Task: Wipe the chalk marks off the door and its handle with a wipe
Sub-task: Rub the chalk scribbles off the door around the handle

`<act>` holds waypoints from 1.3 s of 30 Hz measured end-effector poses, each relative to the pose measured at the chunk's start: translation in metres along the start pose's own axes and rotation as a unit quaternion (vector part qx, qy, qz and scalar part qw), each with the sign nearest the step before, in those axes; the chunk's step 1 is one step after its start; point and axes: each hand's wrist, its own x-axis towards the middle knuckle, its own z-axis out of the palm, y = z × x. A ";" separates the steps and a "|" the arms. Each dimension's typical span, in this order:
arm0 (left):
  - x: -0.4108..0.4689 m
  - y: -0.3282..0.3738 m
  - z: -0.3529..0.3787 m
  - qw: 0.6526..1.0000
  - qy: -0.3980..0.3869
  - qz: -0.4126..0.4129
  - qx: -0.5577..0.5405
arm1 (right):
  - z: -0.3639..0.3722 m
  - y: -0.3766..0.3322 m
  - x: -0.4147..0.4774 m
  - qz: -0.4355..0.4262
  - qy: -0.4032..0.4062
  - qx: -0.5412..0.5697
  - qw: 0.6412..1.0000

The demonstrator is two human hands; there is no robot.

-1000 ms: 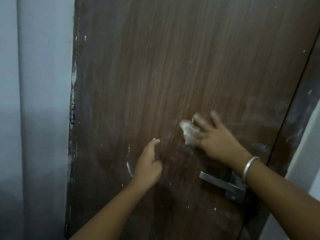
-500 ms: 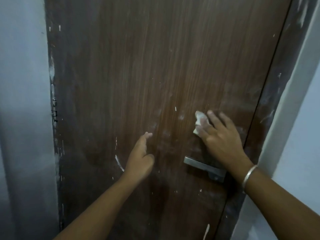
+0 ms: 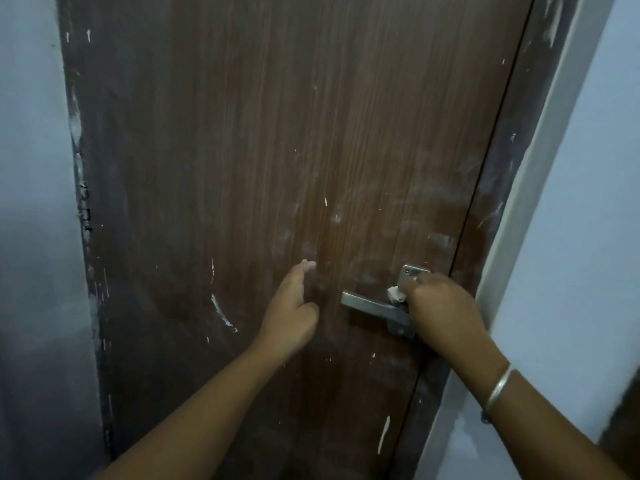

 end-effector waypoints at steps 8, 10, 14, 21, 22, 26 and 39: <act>-0.005 -0.002 0.003 1.000 0.000 -0.004 0.020 | 0.000 -0.006 -0.015 0.109 0.024 0.125 0.986; -0.007 -0.001 0.006 1.000 -0.004 -0.005 0.026 | 0.004 -0.017 -0.013 0.114 0.017 0.161 0.980; -0.013 0.002 0.015 1.000 -0.012 0.002 0.022 | 0.014 -0.037 -0.016 0.109 0.055 0.131 0.984; -0.018 0.004 0.027 1.000 -0.009 0.001 0.025 | 0.011 -0.065 -0.026 -0.020 0.130 0.114 0.985; -0.018 0.004 0.026 1.000 -0.013 0.001 0.029 | 0.011 -0.067 -0.025 -0.018 0.129 0.133 0.983; -0.023 0.007 0.023 0.999 -0.034 0.020 0.017 | 0.011 -0.076 -0.024 -0.003 0.120 0.234 0.965; -0.045 0.024 0.041 0.997 -0.059 0.016 -0.044 | -0.013 -0.060 -0.056 0.077 0.182 0.483 0.853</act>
